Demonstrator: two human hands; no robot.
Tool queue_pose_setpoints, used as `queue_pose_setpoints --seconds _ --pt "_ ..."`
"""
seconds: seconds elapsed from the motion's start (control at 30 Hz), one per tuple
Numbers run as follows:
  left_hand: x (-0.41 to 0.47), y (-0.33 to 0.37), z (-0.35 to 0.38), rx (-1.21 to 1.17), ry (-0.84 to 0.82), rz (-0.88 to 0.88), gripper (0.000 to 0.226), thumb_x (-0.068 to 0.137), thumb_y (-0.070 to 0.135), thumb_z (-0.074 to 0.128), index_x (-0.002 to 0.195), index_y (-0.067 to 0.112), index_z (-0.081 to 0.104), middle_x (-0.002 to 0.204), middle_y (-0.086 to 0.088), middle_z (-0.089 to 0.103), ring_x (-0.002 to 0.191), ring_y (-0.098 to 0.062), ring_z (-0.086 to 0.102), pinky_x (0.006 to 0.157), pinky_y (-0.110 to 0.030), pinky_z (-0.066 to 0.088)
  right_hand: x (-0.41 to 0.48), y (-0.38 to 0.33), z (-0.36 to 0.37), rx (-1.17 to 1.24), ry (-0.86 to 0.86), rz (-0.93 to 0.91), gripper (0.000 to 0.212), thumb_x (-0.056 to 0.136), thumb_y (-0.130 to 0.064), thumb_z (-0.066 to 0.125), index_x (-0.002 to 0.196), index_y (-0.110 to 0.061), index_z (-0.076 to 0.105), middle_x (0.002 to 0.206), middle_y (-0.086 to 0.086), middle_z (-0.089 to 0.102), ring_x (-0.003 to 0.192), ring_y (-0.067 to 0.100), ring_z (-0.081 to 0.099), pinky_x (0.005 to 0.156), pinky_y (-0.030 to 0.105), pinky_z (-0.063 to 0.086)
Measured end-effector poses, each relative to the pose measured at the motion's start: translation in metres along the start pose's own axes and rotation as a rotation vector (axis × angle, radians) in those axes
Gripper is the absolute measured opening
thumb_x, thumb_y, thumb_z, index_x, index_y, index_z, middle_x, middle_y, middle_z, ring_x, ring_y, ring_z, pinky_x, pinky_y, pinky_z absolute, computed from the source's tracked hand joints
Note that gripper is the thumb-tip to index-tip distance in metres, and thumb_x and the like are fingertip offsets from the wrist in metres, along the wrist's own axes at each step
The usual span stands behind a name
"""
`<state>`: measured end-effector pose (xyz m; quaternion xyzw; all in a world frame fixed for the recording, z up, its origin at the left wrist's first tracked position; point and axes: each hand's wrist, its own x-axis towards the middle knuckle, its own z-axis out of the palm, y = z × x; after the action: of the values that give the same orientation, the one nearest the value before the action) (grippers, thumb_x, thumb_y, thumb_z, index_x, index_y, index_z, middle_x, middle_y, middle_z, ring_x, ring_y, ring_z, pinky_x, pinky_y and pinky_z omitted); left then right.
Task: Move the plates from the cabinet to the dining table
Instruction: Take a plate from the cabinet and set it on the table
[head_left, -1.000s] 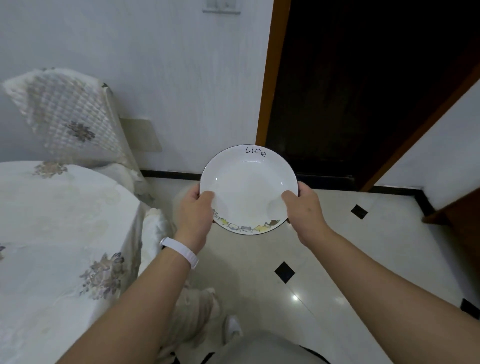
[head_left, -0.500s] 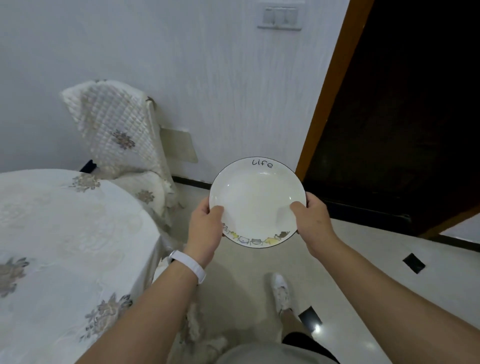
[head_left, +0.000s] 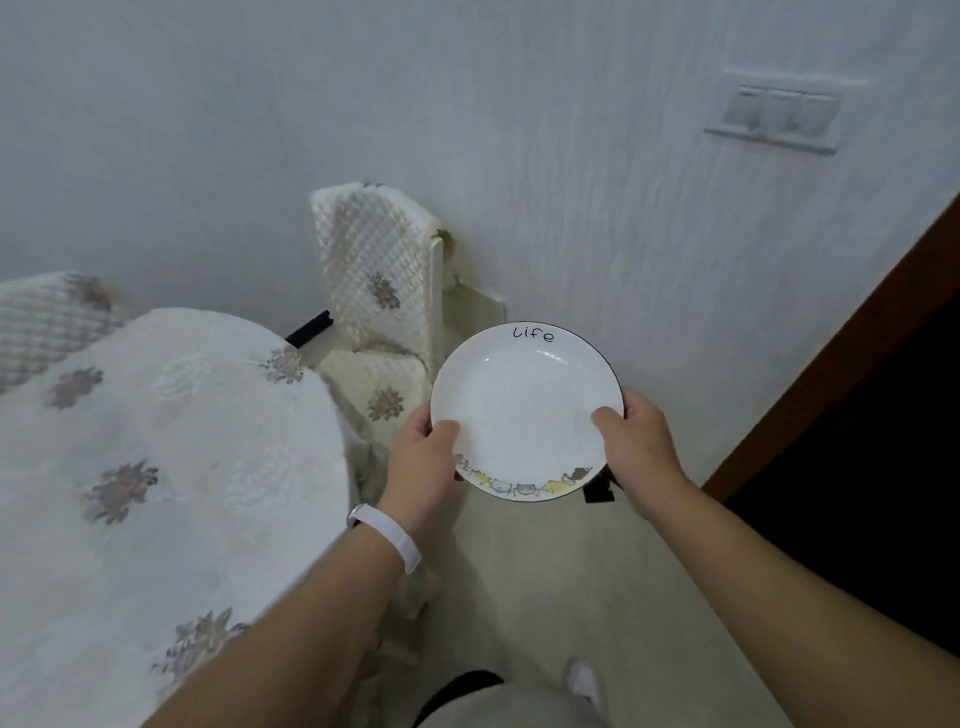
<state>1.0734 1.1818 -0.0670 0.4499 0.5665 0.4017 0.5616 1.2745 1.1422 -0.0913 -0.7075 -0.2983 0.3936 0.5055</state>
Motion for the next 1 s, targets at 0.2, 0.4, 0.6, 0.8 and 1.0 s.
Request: queue_pose_setpoints --seconds 0.2,0.4,0.6,0.8,1.0 --pt "0.034 0.008 -0.022 0.011 0.176 -0.004 0.032 0.093 0.008 0.048 0.090 0.033 0.068 0.094 -0.002 0.073 0.085 -0.028 0.068 0.060 -0.039 0.057 0.039 -0.019 0.043 -0.027 -0.162 -0.012 0.017 0.083 -0.005 0.046 0.089 -0.009 0.062 0.084 0.005 0.066 0.071 0.019 0.055 0.061 0.029 0.043" --pt "0.083 -0.002 -0.059 -0.041 0.335 -0.052 0.030 0.091 0.007 0.048 0.091 0.029 0.069 0.094 0.000 0.073 0.092 -0.029 0.067 0.079 -0.052 0.058 0.086 -0.031 0.112 -0.121 -0.295 -0.013 0.018 0.081 -0.010 0.048 0.089 -0.013 0.065 0.085 0.009 0.069 0.071 0.020 0.056 0.061 0.030 0.044" --pt "0.161 -0.007 -0.099 -0.121 0.425 -0.077 0.030 0.090 0.008 0.048 0.095 0.028 0.070 0.099 -0.005 0.072 0.093 -0.031 0.067 0.077 -0.055 0.057 0.143 -0.053 0.191 -0.210 -0.392 -0.058 0.018 0.083 -0.006 0.048 0.086 -0.014 0.064 0.079 0.002 0.068 0.067 0.015 0.056 0.056 0.026 0.045" --pt "0.234 0.016 -0.149 -0.168 0.534 -0.079 0.027 0.092 0.009 0.046 0.091 0.027 0.067 0.100 -0.013 0.069 0.092 -0.037 0.064 0.066 -0.042 0.056 0.197 -0.097 0.283 -0.281 -0.490 -0.116 0.014 0.082 -0.006 0.048 0.082 -0.014 0.060 0.076 -0.002 0.062 0.068 0.017 0.055 0.057 0.027 0.043" --pt "0.274 0.045 -0.212 -0.155 0.633 -0.035 0.025 0.082 0.014 0.049 0.083 0.025 0.072 0.092 -0.023 0.067 0.072 -0.029 0.058 0.056 -0.038 0.046 0.218 -0.138 0.365 -0.308 -0.606 -0.227 0.013 0.084 -0.005 0.048 0.084 -0.014 0.058 0.077 0.002 0.060 0.067 0.018 0.052 0.052 0.025 0.039"
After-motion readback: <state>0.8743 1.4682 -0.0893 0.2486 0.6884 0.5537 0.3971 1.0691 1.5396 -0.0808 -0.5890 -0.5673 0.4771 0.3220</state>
